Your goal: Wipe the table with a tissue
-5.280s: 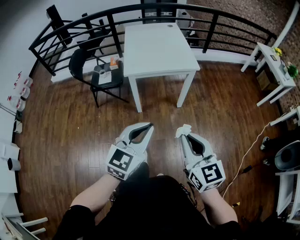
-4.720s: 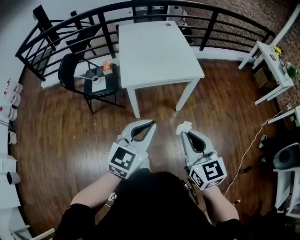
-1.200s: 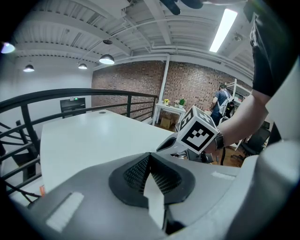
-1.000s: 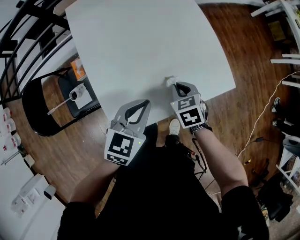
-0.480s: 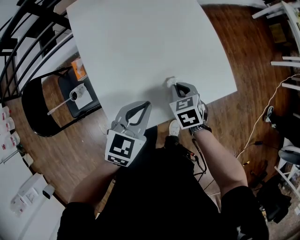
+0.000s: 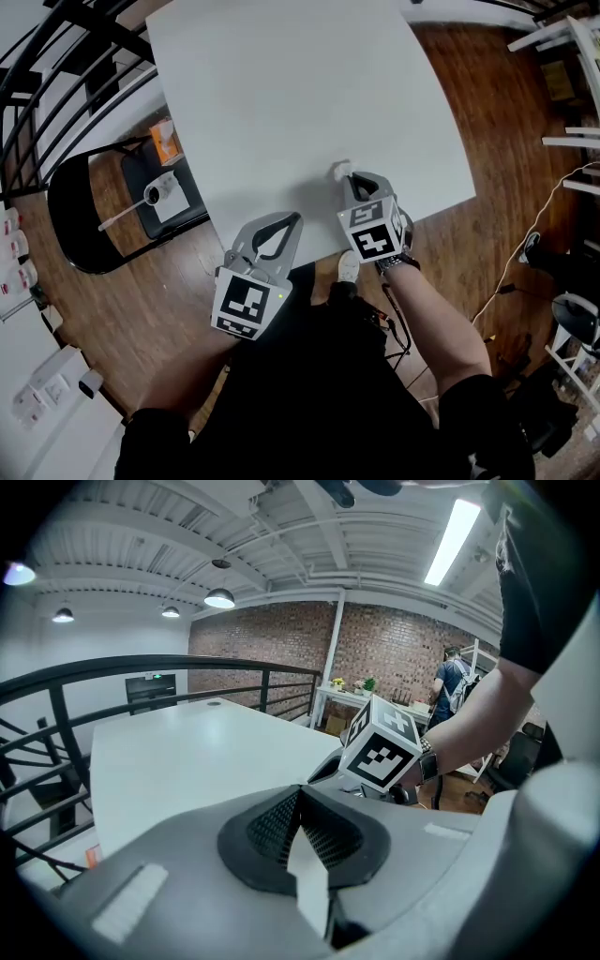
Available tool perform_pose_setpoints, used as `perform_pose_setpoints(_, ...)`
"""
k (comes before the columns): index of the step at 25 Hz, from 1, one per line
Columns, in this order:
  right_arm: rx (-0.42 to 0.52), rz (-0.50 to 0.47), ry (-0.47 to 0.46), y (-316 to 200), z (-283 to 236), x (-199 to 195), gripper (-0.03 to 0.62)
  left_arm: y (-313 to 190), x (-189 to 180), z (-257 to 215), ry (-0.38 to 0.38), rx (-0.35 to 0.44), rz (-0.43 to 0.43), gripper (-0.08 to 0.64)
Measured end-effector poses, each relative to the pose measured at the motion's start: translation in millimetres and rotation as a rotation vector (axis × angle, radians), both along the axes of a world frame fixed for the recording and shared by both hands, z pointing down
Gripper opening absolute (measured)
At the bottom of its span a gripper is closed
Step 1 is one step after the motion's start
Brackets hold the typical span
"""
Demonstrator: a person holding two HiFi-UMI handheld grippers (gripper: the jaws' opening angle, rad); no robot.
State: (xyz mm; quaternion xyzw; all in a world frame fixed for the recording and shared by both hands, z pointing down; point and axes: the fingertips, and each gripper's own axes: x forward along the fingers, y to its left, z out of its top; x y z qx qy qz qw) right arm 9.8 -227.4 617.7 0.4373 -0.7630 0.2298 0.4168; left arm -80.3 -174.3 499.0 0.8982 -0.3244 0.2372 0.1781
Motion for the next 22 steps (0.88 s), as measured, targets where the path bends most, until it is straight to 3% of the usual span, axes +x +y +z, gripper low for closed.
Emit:
perform_pose_setpoints(14,0.008,-0.055,-0.001,-21,1,-25,0.006,-3,-26,-6,-0.005,0.014,-0.076,0.017)
perform_pose_setpoints(22,0.057,-0.05,-0.122,-30,-21,-44,0.006,-2,-35,-14,-0.009,0.038,-0.111,0.017)
